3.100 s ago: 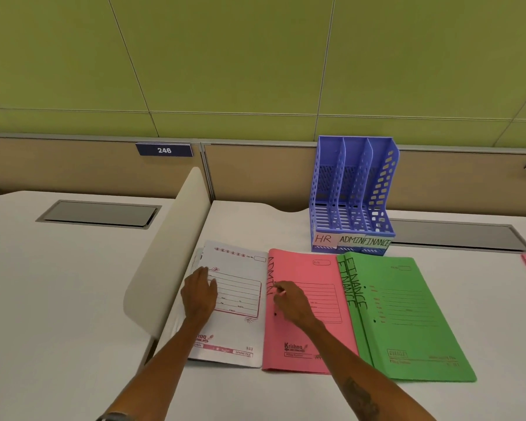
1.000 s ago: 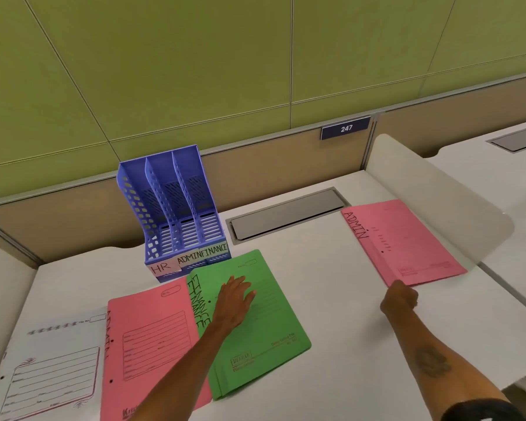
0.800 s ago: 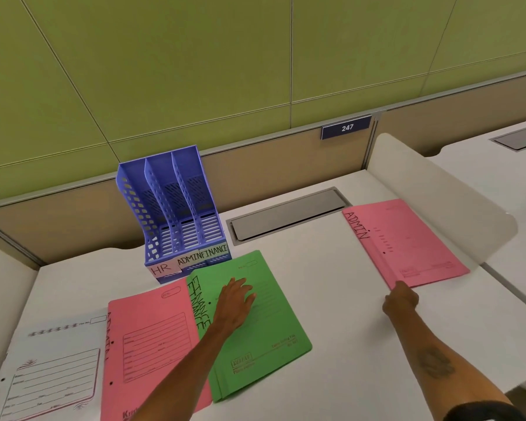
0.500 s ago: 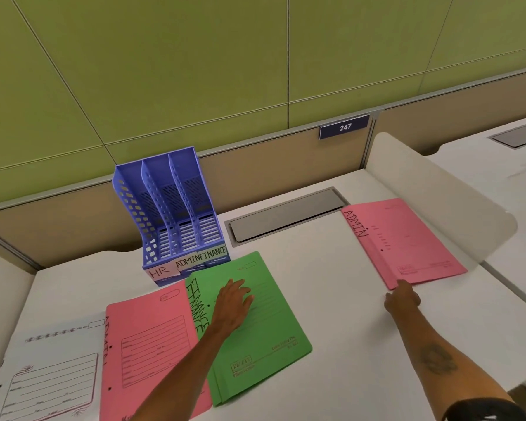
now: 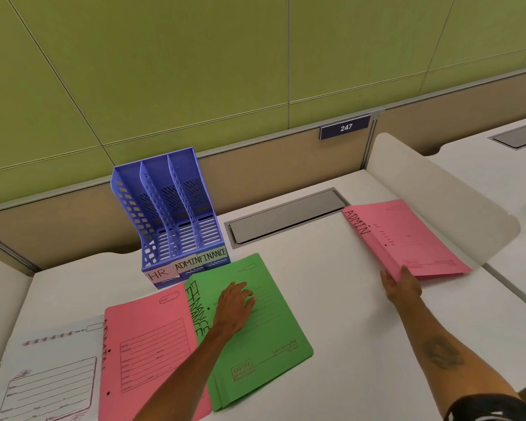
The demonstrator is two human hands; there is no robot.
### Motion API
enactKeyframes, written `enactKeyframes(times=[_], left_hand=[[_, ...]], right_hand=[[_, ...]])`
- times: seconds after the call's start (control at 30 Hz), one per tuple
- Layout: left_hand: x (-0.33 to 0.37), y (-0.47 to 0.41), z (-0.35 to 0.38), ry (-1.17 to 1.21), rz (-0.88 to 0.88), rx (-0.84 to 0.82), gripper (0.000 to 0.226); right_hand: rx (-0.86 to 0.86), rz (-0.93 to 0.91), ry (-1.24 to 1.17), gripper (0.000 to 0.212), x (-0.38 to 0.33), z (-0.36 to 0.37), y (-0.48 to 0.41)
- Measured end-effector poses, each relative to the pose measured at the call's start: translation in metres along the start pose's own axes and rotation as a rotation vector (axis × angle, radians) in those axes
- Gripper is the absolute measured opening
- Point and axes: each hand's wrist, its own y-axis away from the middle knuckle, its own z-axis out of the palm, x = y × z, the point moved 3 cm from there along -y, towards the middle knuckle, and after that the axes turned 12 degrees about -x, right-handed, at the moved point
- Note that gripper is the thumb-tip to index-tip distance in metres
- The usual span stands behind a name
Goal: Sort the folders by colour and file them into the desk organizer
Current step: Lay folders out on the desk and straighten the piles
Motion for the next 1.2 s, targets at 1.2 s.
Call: enactKeyframes(times=[1.2], left_hand=[[0.054,0.006,-0.03,1.334,-0.03,-0.069,0.062]], right_hand=[[-0.537,0.185,-0.057,0.042,0.211,0.062,0.142]])
